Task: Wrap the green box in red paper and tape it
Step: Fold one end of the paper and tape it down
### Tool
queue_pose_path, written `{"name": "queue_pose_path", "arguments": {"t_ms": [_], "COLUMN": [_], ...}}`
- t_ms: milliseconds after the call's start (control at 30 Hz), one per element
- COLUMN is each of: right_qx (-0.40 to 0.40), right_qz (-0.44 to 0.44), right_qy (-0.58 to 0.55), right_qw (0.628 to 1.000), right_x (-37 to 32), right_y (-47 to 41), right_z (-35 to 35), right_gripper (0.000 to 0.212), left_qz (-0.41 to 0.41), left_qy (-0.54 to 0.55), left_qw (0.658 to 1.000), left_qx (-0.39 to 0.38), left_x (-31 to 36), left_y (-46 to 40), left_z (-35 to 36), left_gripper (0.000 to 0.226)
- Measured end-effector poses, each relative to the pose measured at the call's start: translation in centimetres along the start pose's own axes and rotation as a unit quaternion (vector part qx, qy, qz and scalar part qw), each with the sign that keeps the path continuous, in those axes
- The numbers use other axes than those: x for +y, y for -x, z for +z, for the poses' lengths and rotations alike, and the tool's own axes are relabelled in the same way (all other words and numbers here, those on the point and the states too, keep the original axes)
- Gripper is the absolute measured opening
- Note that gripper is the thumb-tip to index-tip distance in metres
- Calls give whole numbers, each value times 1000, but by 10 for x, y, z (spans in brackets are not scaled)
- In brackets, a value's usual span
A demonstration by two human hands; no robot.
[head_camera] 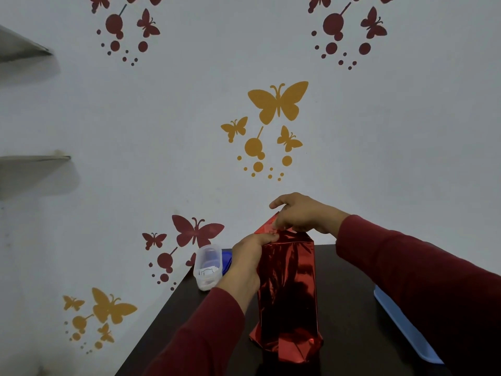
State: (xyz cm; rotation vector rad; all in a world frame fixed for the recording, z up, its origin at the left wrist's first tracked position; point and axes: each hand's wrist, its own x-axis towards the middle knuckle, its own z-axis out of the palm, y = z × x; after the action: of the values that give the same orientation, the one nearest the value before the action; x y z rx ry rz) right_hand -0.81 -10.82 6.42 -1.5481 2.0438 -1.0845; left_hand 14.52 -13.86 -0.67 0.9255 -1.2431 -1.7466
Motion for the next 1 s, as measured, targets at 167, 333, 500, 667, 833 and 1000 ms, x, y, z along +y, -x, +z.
{"name": "queue_pose_path", "arguments": {"t_ms": [167, 333, 500, 667, 833, 1000], "right_qx": [4, 12, 10, 2, -2, -6], "right_qz": [-12, -4, 12, 16, 33, 66], "right_qy": [40, 74, 83, 90, 86, 73], "right_qw": [999, 997, 996, 996, 996, 995], "right_x": [-1, -3, -6, -11, -14, -19], "right_y": [1, -1, -2, -4, -2, -3], "right_z": [4, 7, 7, 8, 7, 8], "right_gripper": [59, 60, 65, 69, 71, 86], "left_qz": [0, 7, 14, 42, 92, 66], "left_qy": [-3, -10, 11, -34, -104, -106], "left_qw": [1000, 1000, 1000, 997, 987, 986], "left_qx": [-5, -10, -12, 46, 84, 106], "left_x": [-1, 0, -1, 6, 11, 20], "left_y": [-2, 1, 6, -5, -16, -17], "left_z": [-1, -3, -8, -8, -8, -5], "left_gripper": [55, 43, 22, 22, 13, 16]}}
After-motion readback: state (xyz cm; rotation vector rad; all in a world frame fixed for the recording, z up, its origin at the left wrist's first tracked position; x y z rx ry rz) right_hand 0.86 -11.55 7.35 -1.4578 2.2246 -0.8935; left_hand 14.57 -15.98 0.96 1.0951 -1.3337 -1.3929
